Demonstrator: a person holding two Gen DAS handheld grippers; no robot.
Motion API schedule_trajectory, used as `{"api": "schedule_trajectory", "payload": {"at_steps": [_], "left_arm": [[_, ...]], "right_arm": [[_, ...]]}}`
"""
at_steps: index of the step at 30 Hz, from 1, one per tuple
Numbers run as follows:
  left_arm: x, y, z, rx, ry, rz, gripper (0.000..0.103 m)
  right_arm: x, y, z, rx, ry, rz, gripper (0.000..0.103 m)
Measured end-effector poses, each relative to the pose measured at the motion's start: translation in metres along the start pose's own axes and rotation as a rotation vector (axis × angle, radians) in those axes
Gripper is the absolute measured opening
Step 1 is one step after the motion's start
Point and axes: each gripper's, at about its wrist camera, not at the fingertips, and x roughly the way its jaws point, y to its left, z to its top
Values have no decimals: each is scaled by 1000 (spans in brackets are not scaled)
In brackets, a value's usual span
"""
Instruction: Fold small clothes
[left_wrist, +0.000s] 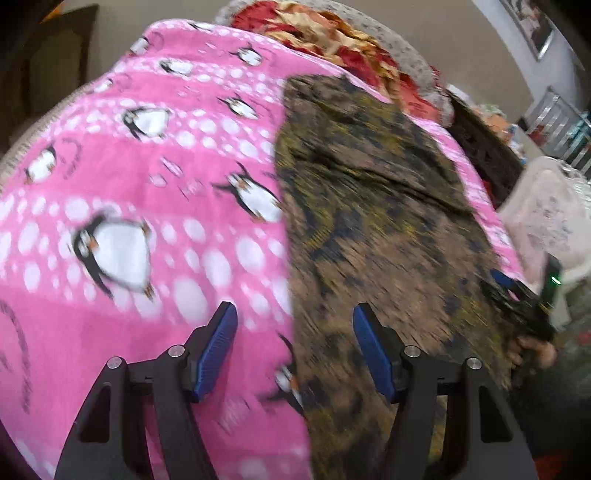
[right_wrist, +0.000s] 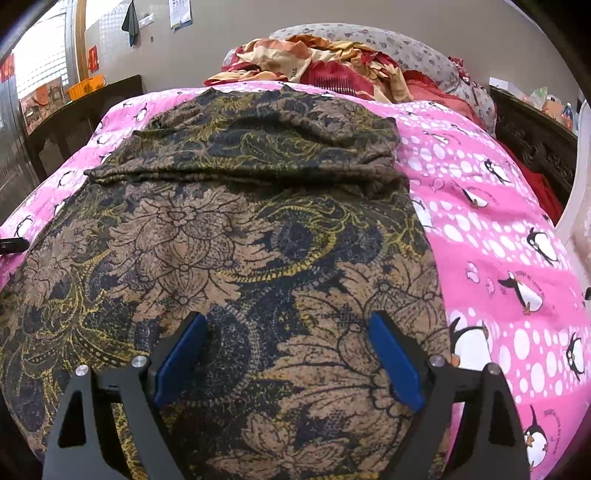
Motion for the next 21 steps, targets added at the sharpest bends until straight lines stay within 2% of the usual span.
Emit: {"api": "schedule_trajectory", "payload": {"at_steps": [5,7,12,16,19,21], "left_arm": [[-14,-14,-36,74,85,-111,46],[-19,-21,-46,117,108,-124,46],[-28,-20,-59,125,177,-217,46],[-32,-13,-64,86,219,-307,46],[-29,-13,-65,91,219,-326,46],[-27,-15,-63,100,200,-328,46]], "right_arm": [[-2,0,-1,-1,1,0,93],[-2,1,-2,-3,3,-4,93],[-5,1,-1,2,0,3,92],[-38,-3,-8,58,-61,51,88],[-75,-8,-26,70,-101,89,88],[-93,-13,-38,67,-99,85,88]]}}
